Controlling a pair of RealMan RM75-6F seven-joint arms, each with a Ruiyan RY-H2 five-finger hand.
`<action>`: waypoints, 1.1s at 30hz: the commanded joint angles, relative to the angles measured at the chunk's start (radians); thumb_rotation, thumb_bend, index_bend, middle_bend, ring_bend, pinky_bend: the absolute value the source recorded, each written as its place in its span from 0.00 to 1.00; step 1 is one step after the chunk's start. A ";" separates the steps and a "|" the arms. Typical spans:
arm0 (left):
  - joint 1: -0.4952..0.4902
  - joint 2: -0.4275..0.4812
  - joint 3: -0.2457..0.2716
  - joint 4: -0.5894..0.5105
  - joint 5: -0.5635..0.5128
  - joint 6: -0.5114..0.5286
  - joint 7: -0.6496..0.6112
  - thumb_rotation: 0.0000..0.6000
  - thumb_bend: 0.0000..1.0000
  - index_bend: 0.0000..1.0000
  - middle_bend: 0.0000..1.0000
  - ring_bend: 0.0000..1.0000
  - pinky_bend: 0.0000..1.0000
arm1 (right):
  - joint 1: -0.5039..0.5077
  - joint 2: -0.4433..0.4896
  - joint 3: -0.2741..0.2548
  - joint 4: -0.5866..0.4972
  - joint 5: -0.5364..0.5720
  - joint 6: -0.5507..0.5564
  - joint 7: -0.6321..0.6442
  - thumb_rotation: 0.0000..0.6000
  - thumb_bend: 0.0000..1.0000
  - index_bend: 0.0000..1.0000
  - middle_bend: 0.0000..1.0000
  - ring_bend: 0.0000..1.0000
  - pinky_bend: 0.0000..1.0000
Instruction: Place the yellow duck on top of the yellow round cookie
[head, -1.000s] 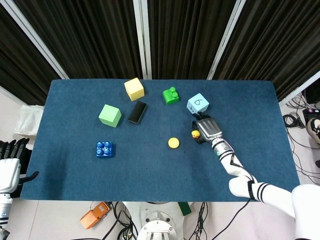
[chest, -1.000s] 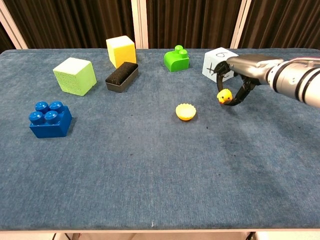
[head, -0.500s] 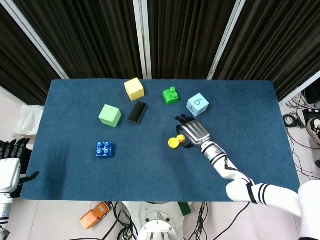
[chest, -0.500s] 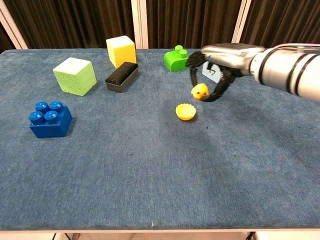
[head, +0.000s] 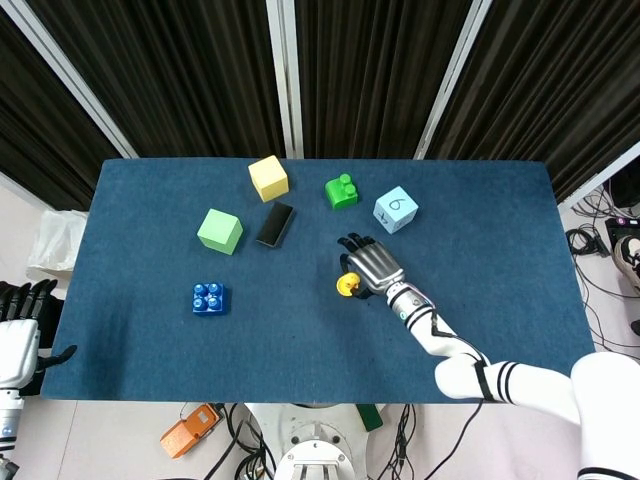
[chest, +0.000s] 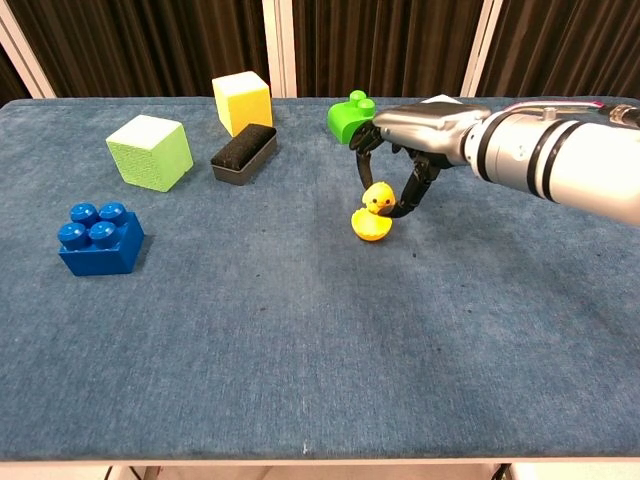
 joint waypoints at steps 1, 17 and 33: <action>0.001 -0.001 0.000 0.002 0.000 -0.001 -0.001 1.00 0.02 0.07 0.07 0.04 0.00 | 0.007 -0.006 -0.006 0.005 0.006 -0.005 -0.007 1.00 0.48 0.53 0.20 0.15 0.25; 0.005 -0.005 -0.002 0.020 0.003 0.003 -0.020 1.00 0.02 0.07 0.07 0.04 0.00 | -0.041 0.112 -0.015 -0.136 -0.031 0.098 0.015 1.00 0.48 0.26 0.20 0.13 0.23; -0.025 -0.012 -0.015 0.024 0.029 -0.005 -0.019 1.00 0.02 0.07 0.07 0.04 0.00 | -0.486 0.498 -0.202 -0.408 -0.246 0.632 0.113 1.00 0.48 0.02 0.08 0.00 0.09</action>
